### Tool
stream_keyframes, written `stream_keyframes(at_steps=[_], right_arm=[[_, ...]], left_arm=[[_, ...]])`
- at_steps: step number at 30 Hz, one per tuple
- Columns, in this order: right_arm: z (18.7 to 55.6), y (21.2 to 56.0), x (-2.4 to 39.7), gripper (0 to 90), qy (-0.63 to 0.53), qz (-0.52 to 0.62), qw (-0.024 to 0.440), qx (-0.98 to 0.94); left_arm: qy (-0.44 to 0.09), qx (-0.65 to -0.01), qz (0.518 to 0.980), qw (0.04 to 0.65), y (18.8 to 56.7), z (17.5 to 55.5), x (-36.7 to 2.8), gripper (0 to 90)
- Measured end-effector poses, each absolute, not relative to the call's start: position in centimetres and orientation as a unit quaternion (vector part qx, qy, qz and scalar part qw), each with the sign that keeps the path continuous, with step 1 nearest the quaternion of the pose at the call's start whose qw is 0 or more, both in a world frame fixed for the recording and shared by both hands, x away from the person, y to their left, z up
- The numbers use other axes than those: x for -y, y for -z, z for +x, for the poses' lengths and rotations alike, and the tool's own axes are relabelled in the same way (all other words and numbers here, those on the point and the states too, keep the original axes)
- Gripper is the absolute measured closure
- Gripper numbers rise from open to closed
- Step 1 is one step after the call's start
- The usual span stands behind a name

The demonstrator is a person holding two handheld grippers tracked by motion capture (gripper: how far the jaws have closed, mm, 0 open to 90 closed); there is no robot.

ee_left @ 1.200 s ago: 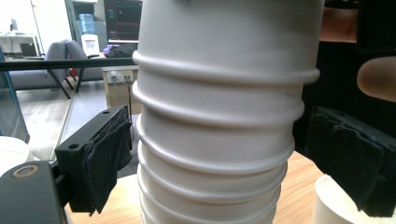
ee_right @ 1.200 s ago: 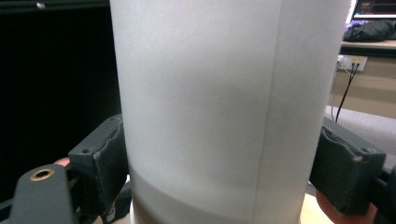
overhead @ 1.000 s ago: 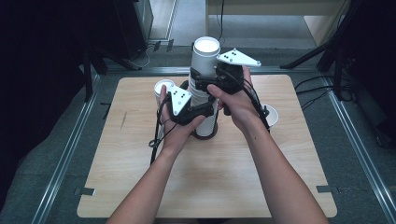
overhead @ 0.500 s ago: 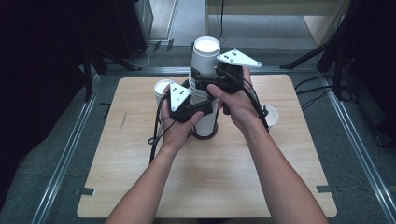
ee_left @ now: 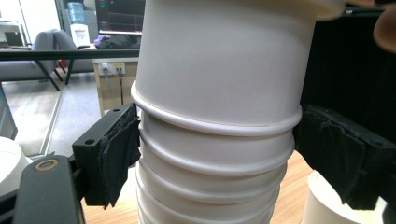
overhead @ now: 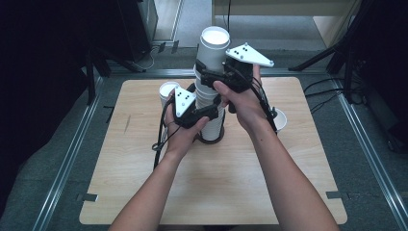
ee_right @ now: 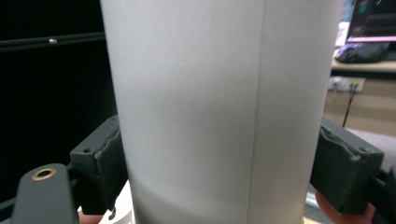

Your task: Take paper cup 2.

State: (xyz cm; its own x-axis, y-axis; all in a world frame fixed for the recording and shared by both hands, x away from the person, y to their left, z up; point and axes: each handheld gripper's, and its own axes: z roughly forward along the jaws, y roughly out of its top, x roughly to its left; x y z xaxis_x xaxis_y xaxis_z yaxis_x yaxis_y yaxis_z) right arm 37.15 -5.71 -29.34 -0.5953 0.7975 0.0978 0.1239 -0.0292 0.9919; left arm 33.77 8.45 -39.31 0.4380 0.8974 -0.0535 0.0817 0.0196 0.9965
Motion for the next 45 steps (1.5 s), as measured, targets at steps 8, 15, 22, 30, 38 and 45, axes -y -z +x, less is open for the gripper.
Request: stream_keyframes(at_steps=[8, 15, 22, 30, 38, 45], right_arm=[[36.5, 28.3, 6.0, 18.5, -0.649, 0.358, 0.306, -0.598], [35.4, 27.4, 6.0, 20.6, -0.664, 0.339, 0.340, -0.573], [34.4, 26.3, 5.7, 21.1, -0.669, 0.323, 0.368, -0.559], [34.0, 25.7, 6.3, 21.0, -0.673, 0.325, 0.388, -0.539], [33.5, 25.2, 7.4, 20.9, -0.677, 0.330, 0.402, -0.520], [33.3, 25.4, 8.7, 20.8, -0.676, 0.338, 0.407, -0.513]], left_arm=[[-0.342, -0.403, 0.607, 0.593, 39.4, 33.7, -8.6, 14.3], [-0.341, -0.406, 0.604, 0.595, 39.4, 33.7, -8.6, 15.9], [-0.340, -0.408, 0.601, 0.597, 39.4, 33.7, -8.5, 16.2], [-0.339, -0.408, 0.601, 0.597, 39.4, 33.7, -8.6, 16.3], [-0.343, -0.407, 0.602, 0.595, 39.4, 33.7, -8.5, 16.5], [-0.344, -0.406, 0.601, 0.596, 39.3, 33.5, -8.6, 17.1]])
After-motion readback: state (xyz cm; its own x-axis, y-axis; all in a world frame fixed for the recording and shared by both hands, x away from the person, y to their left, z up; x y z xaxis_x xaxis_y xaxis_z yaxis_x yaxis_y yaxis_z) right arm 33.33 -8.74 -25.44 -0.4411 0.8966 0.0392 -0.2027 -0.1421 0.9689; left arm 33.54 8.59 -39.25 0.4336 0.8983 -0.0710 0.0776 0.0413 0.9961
